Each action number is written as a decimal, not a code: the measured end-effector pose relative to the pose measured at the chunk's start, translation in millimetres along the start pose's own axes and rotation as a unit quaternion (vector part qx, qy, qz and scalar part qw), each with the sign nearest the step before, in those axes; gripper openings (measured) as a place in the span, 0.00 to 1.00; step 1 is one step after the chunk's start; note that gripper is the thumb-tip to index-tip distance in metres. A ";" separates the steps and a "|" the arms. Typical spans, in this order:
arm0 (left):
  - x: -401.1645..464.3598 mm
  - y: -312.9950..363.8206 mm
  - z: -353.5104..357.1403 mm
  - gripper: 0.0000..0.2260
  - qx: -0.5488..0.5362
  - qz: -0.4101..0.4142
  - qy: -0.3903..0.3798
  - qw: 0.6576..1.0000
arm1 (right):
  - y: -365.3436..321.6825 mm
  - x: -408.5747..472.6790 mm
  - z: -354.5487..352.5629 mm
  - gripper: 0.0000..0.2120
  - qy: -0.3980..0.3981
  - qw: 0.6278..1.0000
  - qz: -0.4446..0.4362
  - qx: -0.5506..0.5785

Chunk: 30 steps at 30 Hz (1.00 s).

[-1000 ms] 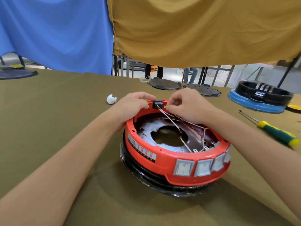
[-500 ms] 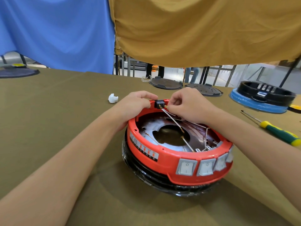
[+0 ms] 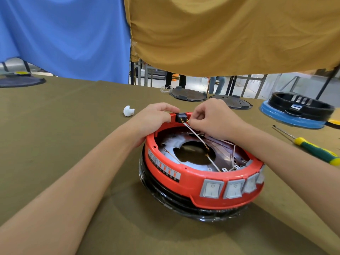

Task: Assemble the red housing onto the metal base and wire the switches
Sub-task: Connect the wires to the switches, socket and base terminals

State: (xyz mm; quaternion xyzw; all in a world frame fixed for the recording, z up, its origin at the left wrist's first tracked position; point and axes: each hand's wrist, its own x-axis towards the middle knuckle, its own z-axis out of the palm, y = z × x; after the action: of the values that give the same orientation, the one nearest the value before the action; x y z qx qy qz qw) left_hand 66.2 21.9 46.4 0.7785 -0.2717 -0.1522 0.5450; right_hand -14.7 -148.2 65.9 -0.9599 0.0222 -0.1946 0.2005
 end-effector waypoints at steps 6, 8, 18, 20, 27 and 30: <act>0.3 -0.3 -0.4 0.17 -0.001 -0.001 -0.009 1.000 | 3.1 2.3 -1.1 0.10 -0.029 0.994 0.059 0.086; 0.6 -0.6 -0.6 0.17 0.000 0.001 -0.011 1.000 | 4.3 4.2 -0.4 0.09 -0.034 0.991 0.080 0.106; 1.4 -0.6 -0.9 0.17 0.013 0.007 -0.015 1.000 | 2.3 13.7 4.9 0.08 -0.021 0.988 0.111 0.109; 1.5 -0.1 -0.8 0.16 0.015 0.009 -0.013 1.000 | 0.4 15.4 6.8 0.08 -0.010 0.988 0.119 0.096; -0.5 0.4 -0.8 0.17 0.015 0.009 -0.010 1.000 | -1.6 12.6 -0.9 0.11 -0.029 0.978 0.133 0.157; -0.1 0.1 -0.9 0.17 0.015 0.007 -0.011 1.000 | -1.6 13.5 -10.5 0.12 -0.014 0.978 0.142 0.151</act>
State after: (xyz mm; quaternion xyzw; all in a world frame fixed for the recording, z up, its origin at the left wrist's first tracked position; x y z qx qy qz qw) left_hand 66.6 22.7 46.8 0.7832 -0.2853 -0.1532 0.5308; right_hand -6.3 -152.3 80.3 -0.9084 0.1258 -0.1517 0.3687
